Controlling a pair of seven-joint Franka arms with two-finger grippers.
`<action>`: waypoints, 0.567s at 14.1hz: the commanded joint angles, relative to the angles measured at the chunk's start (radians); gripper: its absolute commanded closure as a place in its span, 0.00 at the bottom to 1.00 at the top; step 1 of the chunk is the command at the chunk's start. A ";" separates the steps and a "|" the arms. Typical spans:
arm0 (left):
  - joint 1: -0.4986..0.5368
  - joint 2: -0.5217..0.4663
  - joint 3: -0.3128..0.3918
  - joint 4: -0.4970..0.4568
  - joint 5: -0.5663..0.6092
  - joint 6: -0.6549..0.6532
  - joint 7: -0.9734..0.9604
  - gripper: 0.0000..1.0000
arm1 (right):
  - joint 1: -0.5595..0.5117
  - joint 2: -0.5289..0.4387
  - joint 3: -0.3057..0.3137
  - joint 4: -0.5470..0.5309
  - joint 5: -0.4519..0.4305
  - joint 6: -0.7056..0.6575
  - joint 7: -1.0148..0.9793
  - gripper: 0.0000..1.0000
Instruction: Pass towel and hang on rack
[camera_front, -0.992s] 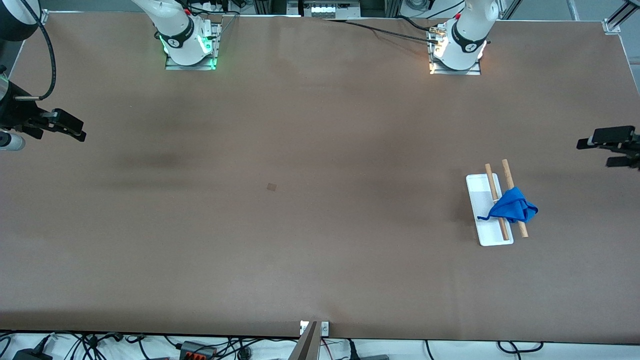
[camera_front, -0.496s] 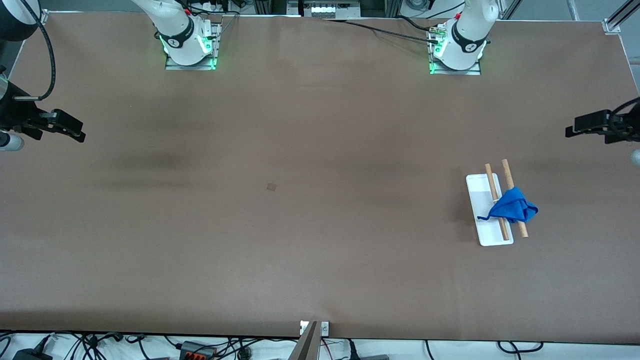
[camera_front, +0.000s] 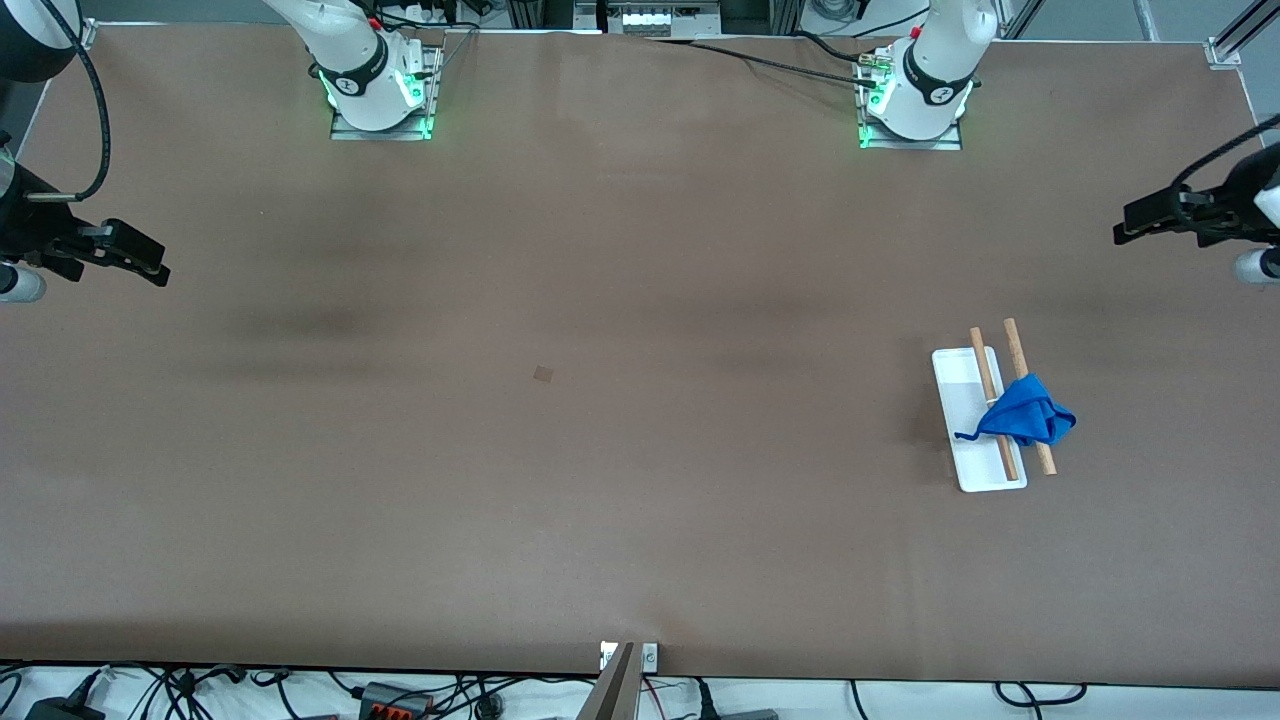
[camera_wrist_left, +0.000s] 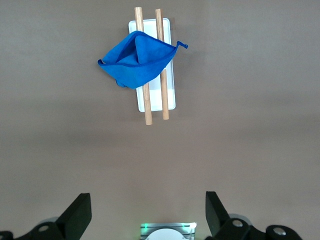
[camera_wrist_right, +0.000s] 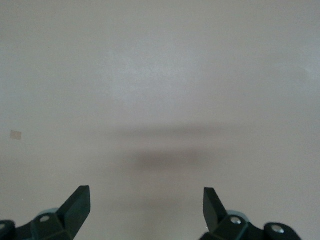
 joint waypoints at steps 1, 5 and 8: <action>-0.024 -0.034 0.011 -0.037 0.026 0.024 -0.045 0.00 | -0.002 -0.027 0.000 -0.018 0.016 -0.006 -0.004 0.00; -0.018 -0.049 -0.006 -0.037 0.009 0.029 -0.050 0.00 | -0.002 -0.027 0.000 -0.018 0.014 -0.006 -0.005 0.00; 0.009 -0.051 -0.028 -0.036 -0.033 0.022 -0.050 0.00 | -0.002 -0.029 0.000 -0.017 0.013 -0.006 -0.007 0.00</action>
